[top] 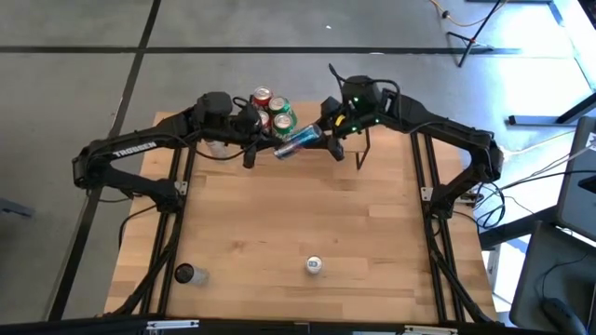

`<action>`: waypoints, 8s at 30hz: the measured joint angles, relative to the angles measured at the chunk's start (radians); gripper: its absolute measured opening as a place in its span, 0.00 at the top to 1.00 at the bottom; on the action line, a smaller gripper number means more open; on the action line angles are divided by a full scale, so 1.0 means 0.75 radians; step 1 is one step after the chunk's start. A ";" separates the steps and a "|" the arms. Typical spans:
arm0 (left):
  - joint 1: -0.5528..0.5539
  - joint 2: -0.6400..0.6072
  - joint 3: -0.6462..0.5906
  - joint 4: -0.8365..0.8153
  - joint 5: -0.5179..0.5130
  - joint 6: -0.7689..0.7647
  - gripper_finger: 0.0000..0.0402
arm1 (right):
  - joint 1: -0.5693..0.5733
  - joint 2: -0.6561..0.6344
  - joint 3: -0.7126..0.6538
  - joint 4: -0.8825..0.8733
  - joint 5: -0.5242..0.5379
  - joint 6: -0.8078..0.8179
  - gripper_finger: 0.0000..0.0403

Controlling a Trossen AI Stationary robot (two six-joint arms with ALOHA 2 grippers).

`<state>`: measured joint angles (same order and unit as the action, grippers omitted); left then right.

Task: Place canned beverage on shelf
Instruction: Put the top blue soda can on the shelf, then put the blue soda can on the shelf aligned with the other blue soda can

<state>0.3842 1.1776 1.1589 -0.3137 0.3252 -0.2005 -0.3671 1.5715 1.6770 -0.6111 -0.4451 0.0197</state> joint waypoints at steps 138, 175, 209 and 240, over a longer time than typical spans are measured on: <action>-0.043 -0.182 0.044 -0.219 -0.271 -0.033 0.98 | -0.169 0.123 -0.056 0.191 0.419 -0.071 0.49; -0.043 -0.182 0.044 -0.125 -0.275 -0.033 0.98 | -0.201 0.138 -0.027 0.213 0.415 -0.033 0.04; -0.965 0.471 0.044 -0.130 -0.534 -0.586 0.98 | 1.150 -0.368 -1.232 0.617 0.650 0.566 0.13; -1.080 0.884 0.044 0.343 -0.556 -0.699 0.98 | 1.263 0.386 -1.191 1.681 1.078 0.371 0.19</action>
<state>-0.4261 1.8408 1.1919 -0.0566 -0.0921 -0.7250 0.5800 1.8609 0.7840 0.6499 0.3631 0.2977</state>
